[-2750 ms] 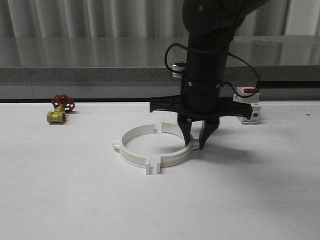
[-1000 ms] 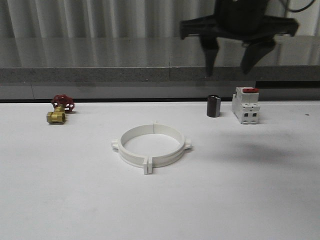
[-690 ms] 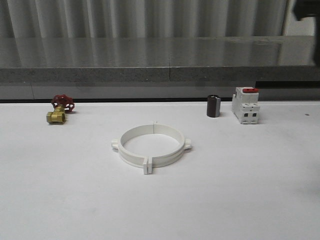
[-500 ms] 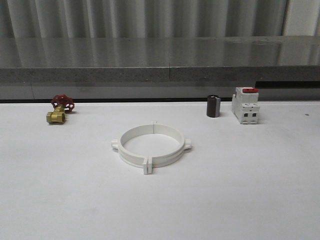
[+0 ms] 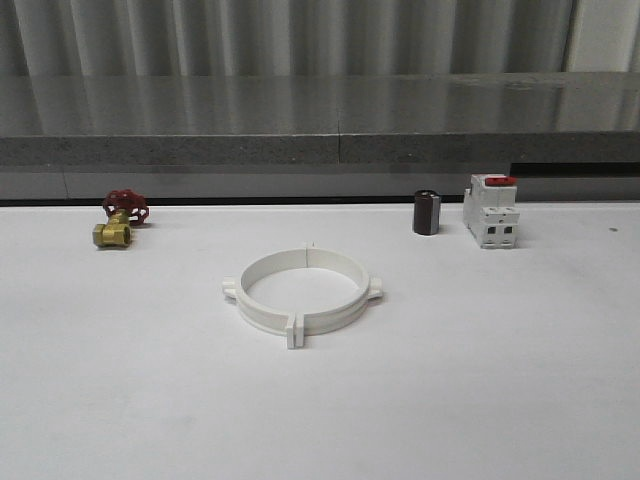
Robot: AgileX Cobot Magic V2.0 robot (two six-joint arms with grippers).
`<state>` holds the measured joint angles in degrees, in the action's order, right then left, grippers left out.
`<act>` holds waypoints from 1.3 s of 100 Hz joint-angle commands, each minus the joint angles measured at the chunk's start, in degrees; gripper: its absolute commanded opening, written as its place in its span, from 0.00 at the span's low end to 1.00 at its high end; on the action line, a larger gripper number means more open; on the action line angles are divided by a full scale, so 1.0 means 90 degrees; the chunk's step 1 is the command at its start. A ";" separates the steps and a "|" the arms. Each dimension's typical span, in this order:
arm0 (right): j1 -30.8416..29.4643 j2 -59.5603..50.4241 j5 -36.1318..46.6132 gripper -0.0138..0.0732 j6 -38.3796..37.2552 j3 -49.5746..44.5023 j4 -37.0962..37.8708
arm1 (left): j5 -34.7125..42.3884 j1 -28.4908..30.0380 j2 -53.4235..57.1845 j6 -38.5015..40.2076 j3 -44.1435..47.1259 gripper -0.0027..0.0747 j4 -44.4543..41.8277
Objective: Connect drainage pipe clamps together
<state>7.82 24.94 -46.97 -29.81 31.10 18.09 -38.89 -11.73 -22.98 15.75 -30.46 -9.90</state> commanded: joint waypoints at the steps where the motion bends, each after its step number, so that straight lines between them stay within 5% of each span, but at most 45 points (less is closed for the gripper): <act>1: -0.0050 -0.0077 0.0315 0.02 0.0070 0.0135 0.0228 | 0.0456 0.0025 -0.0059 0.0006 -0.0173 0.01 -0.0045; 61: -0.0050 -0.0077 0.0447 0.02 0.0085 0.0110 0.0247 | 0.0456 0.0025 -0.0059 0.0006 -0.0173 0.01 -0.0045; 79: -0.0268 -0.0519 0.1420 0.02 0.0477 -0.0524 0.0112 | 0.0468 0.0025 -0.0059 0.0006 -0.0173 0.01 -0.0045; 106: -0.1222 -0.1906 0.3327 0.02 0.2616 -0.2082 -0.1809 | 0.0468 0.0025 -0.0059 0.0006 -0.0173 0.01 -0.0045; 130: -0.1237 -0.2974 0.4271 0.02 0.2690 -0.3253 -0.2053 | 0.0468 0.0025 -0.0059 0.0006 -0.0173 0.01 -0.0045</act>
<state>-3.15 0.04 -16.82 -6.65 2.93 0.00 -38.89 -11.73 -22.98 15.75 -30.46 -9.90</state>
